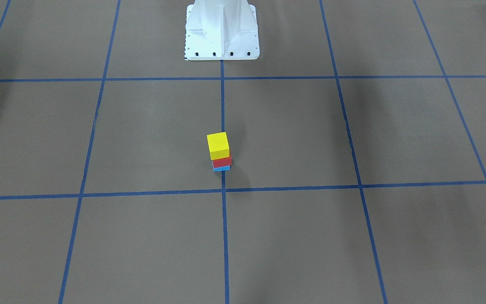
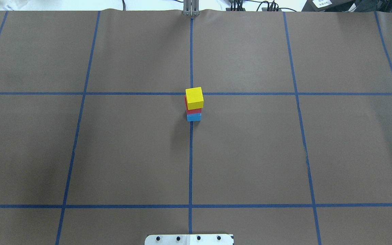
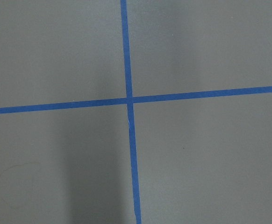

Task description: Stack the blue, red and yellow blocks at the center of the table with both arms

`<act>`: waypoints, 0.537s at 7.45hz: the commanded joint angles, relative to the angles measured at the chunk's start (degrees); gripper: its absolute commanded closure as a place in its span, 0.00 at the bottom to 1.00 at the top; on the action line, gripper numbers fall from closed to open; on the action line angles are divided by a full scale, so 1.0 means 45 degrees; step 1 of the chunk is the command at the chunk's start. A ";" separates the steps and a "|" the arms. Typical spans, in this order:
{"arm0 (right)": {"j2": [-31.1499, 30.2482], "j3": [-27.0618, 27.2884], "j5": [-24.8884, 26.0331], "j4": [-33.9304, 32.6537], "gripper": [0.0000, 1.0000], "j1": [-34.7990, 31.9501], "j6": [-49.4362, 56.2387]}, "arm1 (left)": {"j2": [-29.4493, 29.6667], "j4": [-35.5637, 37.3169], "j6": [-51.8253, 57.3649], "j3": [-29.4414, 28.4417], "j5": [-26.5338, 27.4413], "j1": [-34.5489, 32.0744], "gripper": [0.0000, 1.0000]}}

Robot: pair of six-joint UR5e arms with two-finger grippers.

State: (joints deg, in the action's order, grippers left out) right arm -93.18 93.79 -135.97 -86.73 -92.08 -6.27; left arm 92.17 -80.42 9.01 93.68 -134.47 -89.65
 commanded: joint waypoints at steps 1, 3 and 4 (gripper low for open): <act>0.0003 -0.0002 -0.0019 -0.0003 0.00 -0.0007 0.0006 | 0.0007 0.0000 0.0008 -0.0017 0.0000 0.0000 0.00; -0.0036 0.0018 -0.0019 0.0036 0.00 -0.0007 0.0006 | 0.0026 0.0000 0.0008 -0.0056 0.0000 0.0000 0.00; -0.0036 0.0018 -0.0019 0.0055 0.00 -0.0007 0.0006 | 0.0007 0.0000 0.0008 -0.0056 0.0000 0.0000 0.00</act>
